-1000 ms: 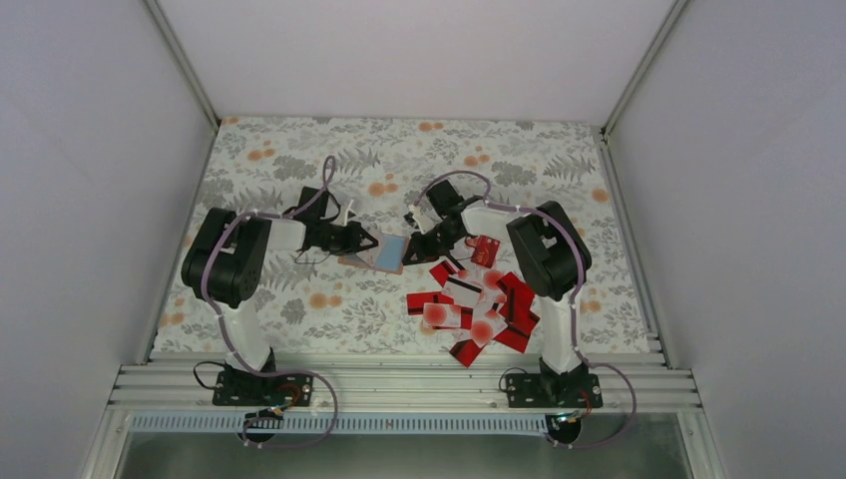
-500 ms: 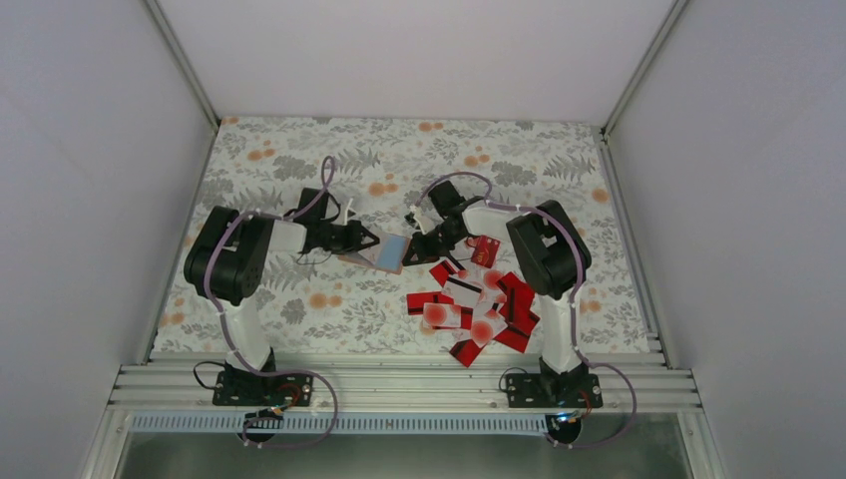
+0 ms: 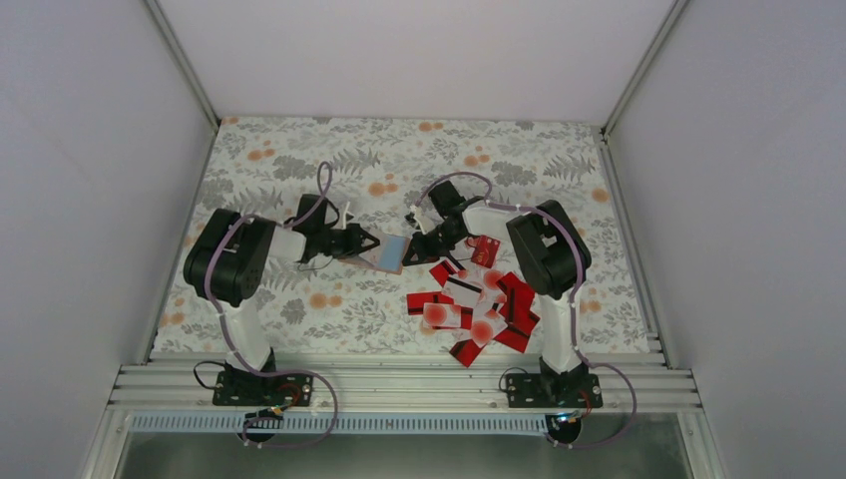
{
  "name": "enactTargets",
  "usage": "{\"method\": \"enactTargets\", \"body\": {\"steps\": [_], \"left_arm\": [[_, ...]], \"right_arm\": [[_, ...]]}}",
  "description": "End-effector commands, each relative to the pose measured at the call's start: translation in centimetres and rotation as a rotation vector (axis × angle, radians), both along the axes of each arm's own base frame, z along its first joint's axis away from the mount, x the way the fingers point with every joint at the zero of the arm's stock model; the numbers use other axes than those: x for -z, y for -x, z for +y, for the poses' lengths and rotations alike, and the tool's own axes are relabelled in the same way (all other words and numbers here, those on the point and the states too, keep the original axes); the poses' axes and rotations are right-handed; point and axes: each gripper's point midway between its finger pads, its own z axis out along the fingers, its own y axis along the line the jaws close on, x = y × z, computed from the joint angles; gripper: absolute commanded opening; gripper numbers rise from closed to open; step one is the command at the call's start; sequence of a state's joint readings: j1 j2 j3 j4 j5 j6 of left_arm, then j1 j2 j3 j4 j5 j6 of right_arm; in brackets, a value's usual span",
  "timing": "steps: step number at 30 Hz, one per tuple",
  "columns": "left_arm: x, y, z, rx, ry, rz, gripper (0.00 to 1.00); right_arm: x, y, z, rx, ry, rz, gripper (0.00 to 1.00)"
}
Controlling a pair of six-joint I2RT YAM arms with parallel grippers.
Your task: Put the credit cards into the card holder
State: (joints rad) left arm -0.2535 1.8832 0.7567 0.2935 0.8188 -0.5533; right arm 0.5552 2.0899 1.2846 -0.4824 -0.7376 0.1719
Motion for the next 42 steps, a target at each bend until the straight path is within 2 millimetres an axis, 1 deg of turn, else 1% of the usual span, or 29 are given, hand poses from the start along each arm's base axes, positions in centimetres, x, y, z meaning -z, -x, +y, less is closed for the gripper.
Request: {"method": "enactTargets", "body": {"steps": [1, 4, 8, 13, 17, 22, 29, 32, 36, 42], "left_arm": [[-0.5, 0.5, -0.5, -0.005, 0.02, -0.009, 0.05], [-0.5, 0.6, -0.6, -0.004, 0.019, -0.004, 0.09], [-0.9, 0.4, -0.3, -0.009, -0.009, -0.012, 0.22], [-1.3, -0.1, 0.4, -0.025, -0.089, -0.025, 0.37], [-1.4, -0.6, 1.1, -0.024, -0.17, -0.036, 0.42], [-0.9, -0.8, 1.6, -0.024, -0.224, -0.032, 0.43], [-0.6, -0.3, 1.5, -0.015, -0.248, -0.027, 0.43], [-0.4, -0.3, 1.7, -0.02, -0.267, -0.021, 0.41], [-0.2, -0.3, 1.9, -0.038, -0.29, -0.008, 0.36], [0.0, -0.5, 1.4, -0.057, -0.326, 0.014, 0.36]], "right_arm": [[4.2, 1.9, -2.0, 0.001, 0.131, 0.077, 0.04], [4.3, 1.9, -2.0, 0.003, 0.132, 0.079, 0.04], [4.2, 1.8, -2.0, 0.008, 0.135, 0.075, 0.04], [4.0, 1.4, -1.9, 0.018, 0.13, 0.068, 0.04], [3.8, 1.3, -1.8, 0.026, 0.127, 0.065, 0.04], [3.6, 1.2, -1.7, 0.033, 0.125, 0.064, 0.04], [3.5, 1.2, -1.6, 0.035, 0.122, 0.065, 0.04], [3.5, 1.3, -1.5, 0.036, 0.118, 0.07, 0.04], [3.5, 1.4, -1.3, 0.035, 0.114, 0.075, 0.04], [3.5, 1.0, -0.9, 0.038, 0.111, 0.081, 0.04]]}}
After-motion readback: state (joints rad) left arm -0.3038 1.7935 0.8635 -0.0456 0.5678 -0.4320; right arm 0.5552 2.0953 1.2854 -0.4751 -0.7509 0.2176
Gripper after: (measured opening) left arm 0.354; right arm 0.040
